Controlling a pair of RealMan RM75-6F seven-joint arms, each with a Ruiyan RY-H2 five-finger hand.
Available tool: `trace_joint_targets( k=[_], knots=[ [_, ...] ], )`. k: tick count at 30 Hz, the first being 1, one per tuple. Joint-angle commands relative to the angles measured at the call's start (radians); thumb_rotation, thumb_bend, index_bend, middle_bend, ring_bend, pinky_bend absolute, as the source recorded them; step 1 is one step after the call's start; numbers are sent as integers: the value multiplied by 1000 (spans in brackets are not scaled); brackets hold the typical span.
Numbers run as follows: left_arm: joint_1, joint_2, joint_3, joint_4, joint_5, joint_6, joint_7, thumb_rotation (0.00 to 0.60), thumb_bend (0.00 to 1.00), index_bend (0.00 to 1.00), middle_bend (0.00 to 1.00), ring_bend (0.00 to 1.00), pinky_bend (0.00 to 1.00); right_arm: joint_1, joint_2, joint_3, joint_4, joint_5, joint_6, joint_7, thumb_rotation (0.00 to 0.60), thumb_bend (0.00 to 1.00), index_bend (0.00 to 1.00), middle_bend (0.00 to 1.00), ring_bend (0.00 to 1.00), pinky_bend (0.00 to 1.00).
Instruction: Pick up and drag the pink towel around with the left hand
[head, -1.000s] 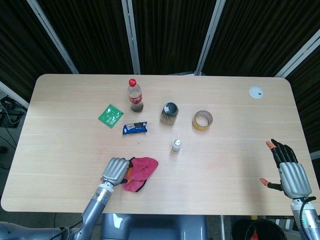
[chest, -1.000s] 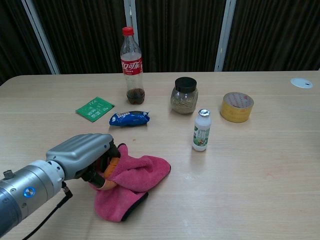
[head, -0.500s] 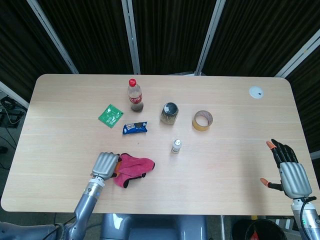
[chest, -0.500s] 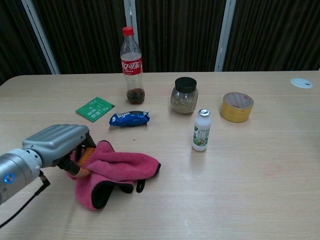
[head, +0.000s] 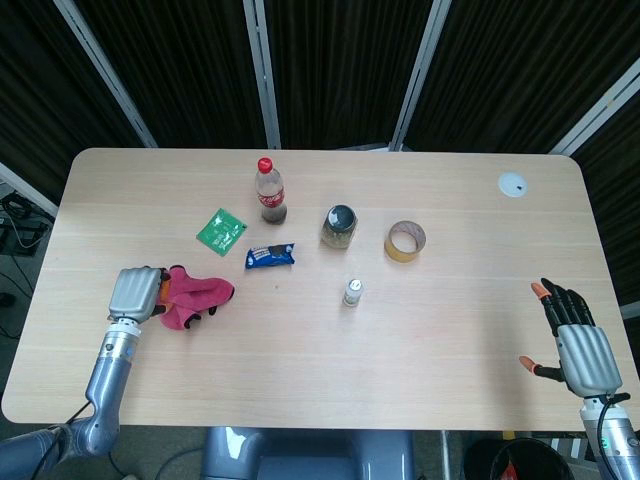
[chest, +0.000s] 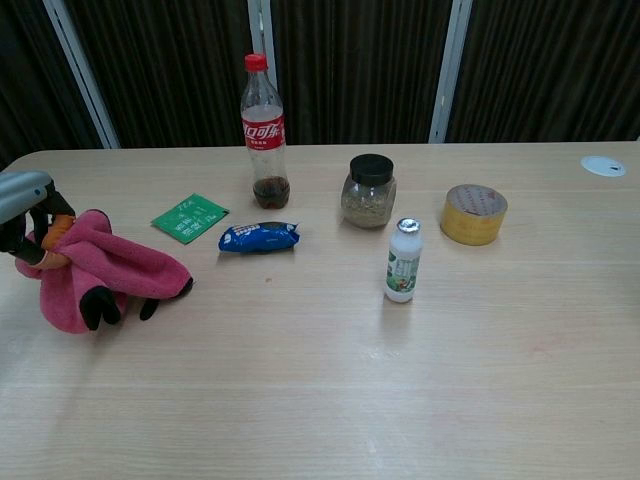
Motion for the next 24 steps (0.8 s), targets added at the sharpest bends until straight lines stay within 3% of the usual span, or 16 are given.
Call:
trace_joint_targets(
  k=[1,10,11,16,20,24],
  knots=[
    [-9,19,-21,-4,2,7,-10,600,510,774,567,483,536,0,0,0,0,0,0,1,600,0,0,0,0,0],
    [-25,29,-11,9,4,-10,3,600,498,676,464,403,503,0,1,0,1,2,-3,1,600,0,0,0,0,0],
    [-27,32,-6,8,4,-17,7,600,489,640,411,356,472,0,1,0,1,2,-2,1,600,0,0,0,0,0],
    [-35,51,14,-8,0,-30,52,600,358,369,42,24,102,0,1,0,0,1,-2,1,600,0,0,0,0,0],
    [-37,64,21,-23,3,-25,67,600,230,142,0,0,0,0,1,0,0,0,-1,2,600,0,0,0,0,0],
    [-31,83,24,-48,-13,-23,67,600,175,80,0,0,0,0,1,0,1,1,-1,4,600,0,0,0,0,0]
  ],
)
